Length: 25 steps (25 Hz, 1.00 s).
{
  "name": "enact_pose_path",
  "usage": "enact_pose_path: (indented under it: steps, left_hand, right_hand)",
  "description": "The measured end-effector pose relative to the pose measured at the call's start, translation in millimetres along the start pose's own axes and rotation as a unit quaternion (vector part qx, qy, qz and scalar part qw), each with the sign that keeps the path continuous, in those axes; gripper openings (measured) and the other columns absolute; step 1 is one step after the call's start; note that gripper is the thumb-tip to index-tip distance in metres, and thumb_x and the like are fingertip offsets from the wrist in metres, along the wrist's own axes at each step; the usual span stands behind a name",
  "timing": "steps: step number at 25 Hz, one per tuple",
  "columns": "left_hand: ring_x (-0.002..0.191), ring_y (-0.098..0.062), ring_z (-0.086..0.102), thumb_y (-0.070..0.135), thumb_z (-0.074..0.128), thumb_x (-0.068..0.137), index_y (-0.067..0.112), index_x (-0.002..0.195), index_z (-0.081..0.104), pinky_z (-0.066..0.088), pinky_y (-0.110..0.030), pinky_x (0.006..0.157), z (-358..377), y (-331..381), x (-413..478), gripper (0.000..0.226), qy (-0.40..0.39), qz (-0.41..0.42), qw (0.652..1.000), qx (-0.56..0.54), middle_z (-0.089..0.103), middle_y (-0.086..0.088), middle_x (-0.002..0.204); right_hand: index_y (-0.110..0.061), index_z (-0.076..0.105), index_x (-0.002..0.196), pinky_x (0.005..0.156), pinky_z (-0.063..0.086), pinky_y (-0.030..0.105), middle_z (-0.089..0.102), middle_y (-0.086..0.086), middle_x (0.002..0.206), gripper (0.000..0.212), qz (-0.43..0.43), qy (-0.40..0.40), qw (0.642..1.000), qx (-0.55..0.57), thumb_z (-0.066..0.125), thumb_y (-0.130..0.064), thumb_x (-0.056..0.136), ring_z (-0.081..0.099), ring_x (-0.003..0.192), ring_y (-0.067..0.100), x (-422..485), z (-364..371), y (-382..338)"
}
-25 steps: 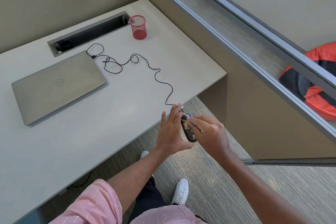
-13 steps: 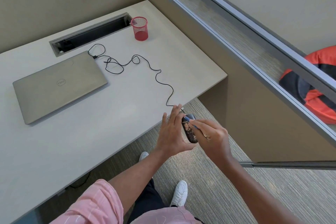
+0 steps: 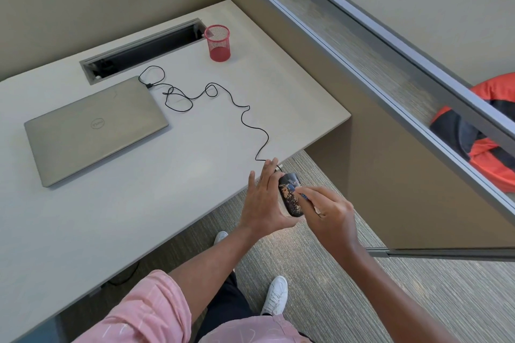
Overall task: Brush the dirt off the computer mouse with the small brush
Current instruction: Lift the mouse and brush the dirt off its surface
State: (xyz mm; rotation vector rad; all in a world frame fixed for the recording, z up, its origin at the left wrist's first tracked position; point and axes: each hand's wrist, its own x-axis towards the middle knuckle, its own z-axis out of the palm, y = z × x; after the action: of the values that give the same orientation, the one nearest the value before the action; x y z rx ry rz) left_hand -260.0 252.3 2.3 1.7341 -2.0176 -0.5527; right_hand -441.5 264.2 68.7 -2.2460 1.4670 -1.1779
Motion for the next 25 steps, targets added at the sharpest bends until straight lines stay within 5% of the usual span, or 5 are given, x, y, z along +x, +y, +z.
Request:
enact_pose_path:
  steps: [25]
  left_hand:
    - [0.174,-0.021,0.004,0.065,0.092,0.068,0.011,0.150,0.046,0.013,-0.062,0.138,-9,1,-5,0.108,-0.011,0.001,1.000,-0.002,0.011,-0.003,0.186]
  right_hand:
    - [-0.002,0.088,0.103,0.062,0.067,0.039,0.086,0.010,0.095,0.012,-0.056,-0.025,0.997,-0.039,0.088,-0.001,0.091,0.083,0.078,0.026,-6,8,-3]
